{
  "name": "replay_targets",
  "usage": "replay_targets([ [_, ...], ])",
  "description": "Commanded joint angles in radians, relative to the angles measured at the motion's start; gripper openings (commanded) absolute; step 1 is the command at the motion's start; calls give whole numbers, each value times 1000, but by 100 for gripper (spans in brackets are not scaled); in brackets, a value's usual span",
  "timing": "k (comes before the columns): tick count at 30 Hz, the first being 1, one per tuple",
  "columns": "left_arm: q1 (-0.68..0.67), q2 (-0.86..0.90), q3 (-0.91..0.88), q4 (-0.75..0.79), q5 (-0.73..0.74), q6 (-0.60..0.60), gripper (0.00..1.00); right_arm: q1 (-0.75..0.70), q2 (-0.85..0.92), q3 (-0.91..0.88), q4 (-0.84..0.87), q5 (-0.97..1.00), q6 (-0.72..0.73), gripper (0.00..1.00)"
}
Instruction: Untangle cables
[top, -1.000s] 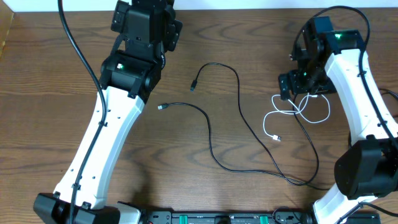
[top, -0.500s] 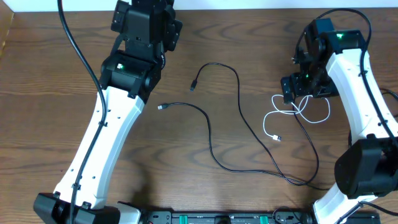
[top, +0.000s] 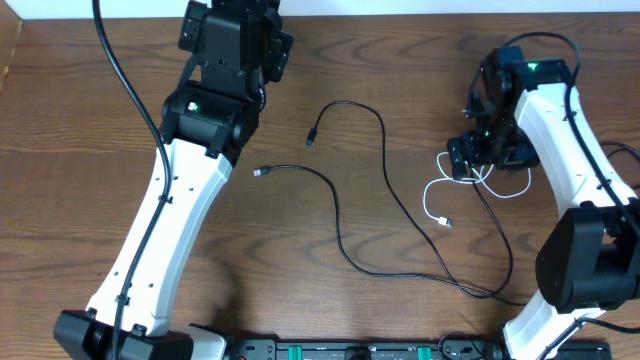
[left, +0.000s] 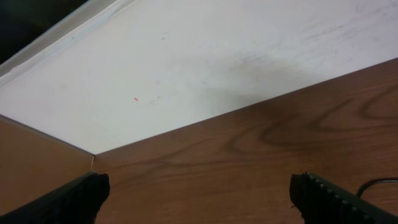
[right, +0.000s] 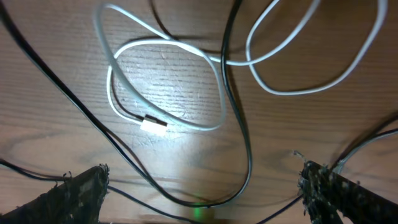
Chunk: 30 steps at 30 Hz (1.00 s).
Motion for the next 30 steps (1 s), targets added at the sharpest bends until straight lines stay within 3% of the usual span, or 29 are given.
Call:
replay_targets([
  [1, 2, -4, 9, 3, -10, -5, 98, 0, 11, -50, 23, -26, 10, 96],
  [6, 2, -4, 9, 3, -9, -5, 98, 0, 11, -114, 67, -48, 10, 94],
  [7, 2, -4, 9, 3, -9, -5, 98, 0, 11, -123, 80, -49, 10, 90],
  [8, 2, -4, 9, 3, -9, -5, 98, 0, 11, -132, 101, -51, 11, 77],
  [9, 2, -4, 9, 3, -9, -5, 98, 0, 11, -137, 117, -56, 10, 73],
  [12, 2, -4, 9, 3, -5, -5, 98, 0, 11, -154, 173, -59, 10, 79],
  [15, 2, -4, 9, 3, -5, -5, 98, 0, 16, -165, 218, -59, 10, 77],
  [18, 2, -4, 9, 3, -5, -5, 98, 0, 34, -166, 248, -59, -6, 83],
  [22, 2, -4, 9, 3, -5, -5, 98, 0, 79, -166, 276, -63, -9, 75],
  [30, 2, -4, 9, 3, -6, -5, 98, -1, 100, -165, 291, -62, -1, 72],
])
